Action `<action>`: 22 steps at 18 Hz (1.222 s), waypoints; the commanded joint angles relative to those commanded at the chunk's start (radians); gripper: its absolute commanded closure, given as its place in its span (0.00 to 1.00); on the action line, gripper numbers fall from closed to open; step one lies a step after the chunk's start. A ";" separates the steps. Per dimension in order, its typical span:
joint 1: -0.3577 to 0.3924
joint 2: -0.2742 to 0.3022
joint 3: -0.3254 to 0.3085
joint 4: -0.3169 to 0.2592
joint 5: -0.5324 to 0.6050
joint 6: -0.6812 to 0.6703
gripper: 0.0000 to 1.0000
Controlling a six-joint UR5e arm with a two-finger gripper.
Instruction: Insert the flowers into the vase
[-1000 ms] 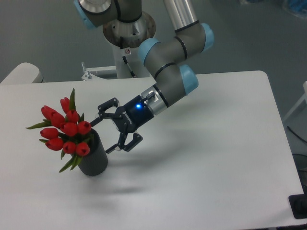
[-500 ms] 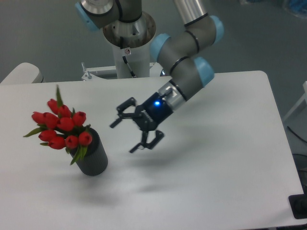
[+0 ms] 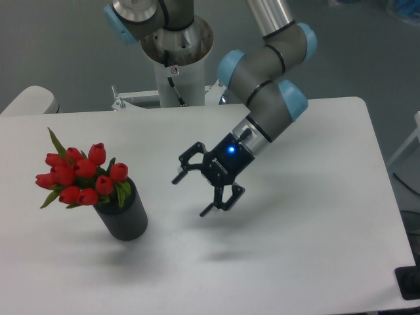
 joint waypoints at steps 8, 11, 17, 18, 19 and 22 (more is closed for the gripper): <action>-0.014 -0.063 0.155 -0.008 0.380 -0.005 0.00; -0.023 -0.106 0.239 -0.020 0.508 -0.005 0.00; -0.074 -0.212 0.394 -0.076 0.729 0.012 0.00; -0.081 -0.225 0.419 -0.093 0.758 0.012 0.00; -0.089 -0.241 0.440 -0.103 0.780 0.012 0.00; -0.091 -0.262 0.485 -0.123 0.795 0.014 0.00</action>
